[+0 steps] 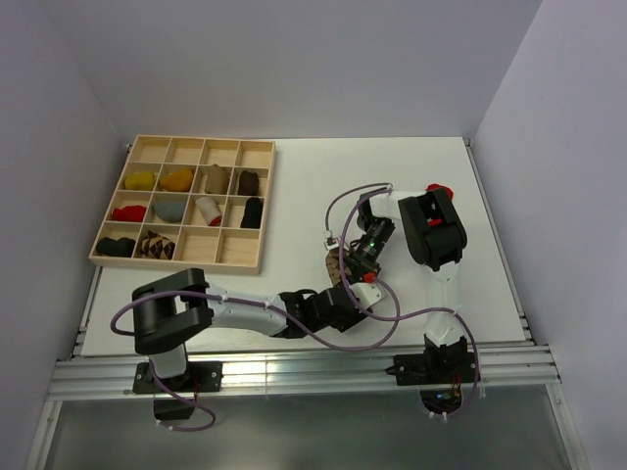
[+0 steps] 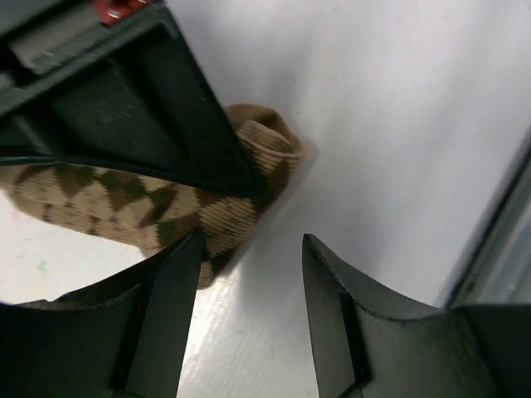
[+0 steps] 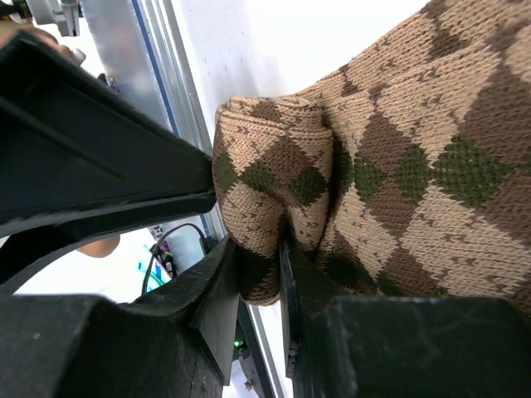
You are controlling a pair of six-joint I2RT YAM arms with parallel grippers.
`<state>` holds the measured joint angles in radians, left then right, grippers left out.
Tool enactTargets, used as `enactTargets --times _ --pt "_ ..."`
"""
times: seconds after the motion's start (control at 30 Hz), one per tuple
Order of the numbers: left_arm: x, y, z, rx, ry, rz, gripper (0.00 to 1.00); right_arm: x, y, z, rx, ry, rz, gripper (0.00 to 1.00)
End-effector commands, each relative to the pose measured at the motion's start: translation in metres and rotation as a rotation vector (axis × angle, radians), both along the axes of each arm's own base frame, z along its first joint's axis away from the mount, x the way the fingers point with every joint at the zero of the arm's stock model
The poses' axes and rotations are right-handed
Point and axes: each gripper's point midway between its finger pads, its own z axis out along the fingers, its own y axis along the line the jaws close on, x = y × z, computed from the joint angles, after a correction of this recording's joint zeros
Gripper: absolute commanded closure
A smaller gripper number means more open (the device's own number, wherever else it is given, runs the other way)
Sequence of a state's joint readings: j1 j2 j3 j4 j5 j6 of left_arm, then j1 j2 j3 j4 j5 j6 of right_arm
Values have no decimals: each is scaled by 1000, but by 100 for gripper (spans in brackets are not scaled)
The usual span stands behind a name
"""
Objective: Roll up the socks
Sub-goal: Roll the sock at the center of the board.
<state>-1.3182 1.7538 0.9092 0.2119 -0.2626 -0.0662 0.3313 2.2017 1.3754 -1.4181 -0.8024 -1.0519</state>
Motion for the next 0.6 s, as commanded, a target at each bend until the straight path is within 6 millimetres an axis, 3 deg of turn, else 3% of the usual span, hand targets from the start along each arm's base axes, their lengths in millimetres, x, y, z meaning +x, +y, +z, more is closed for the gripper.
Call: enactTargets --times 0.0,0.1,0.23,0.57 --pt "28 6 12 28 -178 65 43 12 -10 -21 -32 -86 62 72" --pt "31 9 11 60 -262 66 43 12 -11 -21 -34 -86 62 72" --pt "28 11 -5 120 -308 33 44 11 -11 -21 -33 -77 64 72" --pt "17 2 -13 131 -404 -38 45 11 -11 -21 -39 -74 65 73"
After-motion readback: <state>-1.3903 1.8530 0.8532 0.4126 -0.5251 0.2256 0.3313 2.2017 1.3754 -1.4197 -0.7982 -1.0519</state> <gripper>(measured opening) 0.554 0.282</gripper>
